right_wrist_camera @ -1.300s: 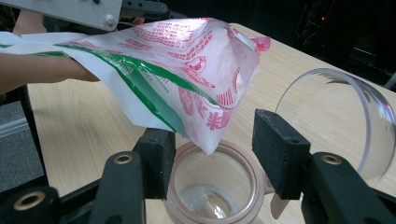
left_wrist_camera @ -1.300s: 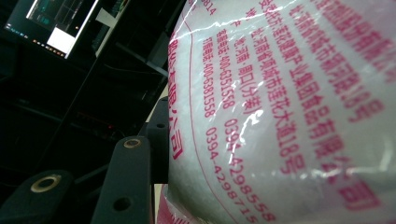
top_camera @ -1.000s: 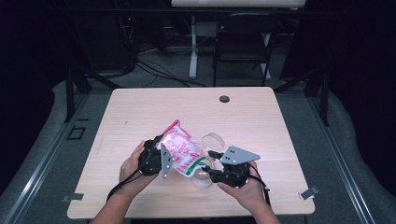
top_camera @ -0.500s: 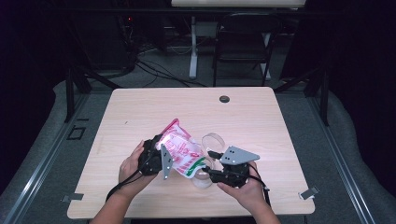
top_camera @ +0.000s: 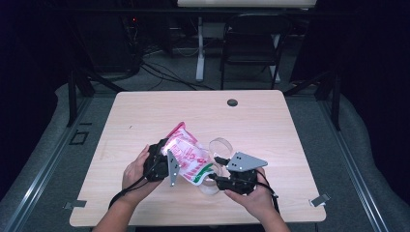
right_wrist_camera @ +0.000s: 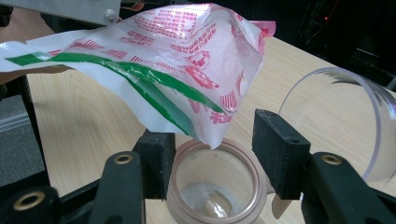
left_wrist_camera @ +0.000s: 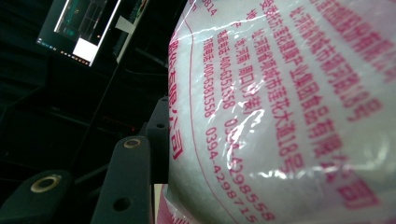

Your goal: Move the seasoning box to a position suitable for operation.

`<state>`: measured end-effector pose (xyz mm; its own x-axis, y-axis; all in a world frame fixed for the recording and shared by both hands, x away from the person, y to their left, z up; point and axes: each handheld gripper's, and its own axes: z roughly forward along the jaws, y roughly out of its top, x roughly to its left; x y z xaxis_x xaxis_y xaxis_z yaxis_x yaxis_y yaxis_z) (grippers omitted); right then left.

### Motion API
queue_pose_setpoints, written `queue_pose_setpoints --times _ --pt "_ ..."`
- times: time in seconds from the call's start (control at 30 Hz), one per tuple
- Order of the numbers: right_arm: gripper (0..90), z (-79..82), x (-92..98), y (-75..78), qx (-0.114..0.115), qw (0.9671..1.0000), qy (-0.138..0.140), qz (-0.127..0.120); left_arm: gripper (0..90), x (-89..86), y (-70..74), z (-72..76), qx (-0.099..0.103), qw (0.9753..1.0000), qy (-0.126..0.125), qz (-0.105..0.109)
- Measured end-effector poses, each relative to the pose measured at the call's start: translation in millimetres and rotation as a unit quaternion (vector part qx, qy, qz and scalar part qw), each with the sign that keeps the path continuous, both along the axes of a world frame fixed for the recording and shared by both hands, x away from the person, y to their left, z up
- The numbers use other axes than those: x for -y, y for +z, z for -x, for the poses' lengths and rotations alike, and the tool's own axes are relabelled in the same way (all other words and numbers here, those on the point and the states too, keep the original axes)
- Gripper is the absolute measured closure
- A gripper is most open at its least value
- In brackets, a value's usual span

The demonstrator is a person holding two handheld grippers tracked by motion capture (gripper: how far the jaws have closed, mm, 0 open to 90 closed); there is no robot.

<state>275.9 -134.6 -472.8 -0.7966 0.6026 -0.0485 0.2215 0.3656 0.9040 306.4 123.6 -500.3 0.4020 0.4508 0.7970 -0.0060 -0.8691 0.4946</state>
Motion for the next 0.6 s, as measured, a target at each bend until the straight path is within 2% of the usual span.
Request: queue_pose_setpoints --times 0.23,0.6 --pt "49.5 0.5 0.3 0.9 0.001 1.0 0.001 0.002 58.6 1.6 2.4 -1.3 -0.004 0.9999 0.0 -0.01" --pt "50.1 -0.5 3.5 1.9 -0.001 1.0 0.004 -0.009 59.0 1.9 6.7 -2.6 -0.003 0.9999 0.003 -0.014"
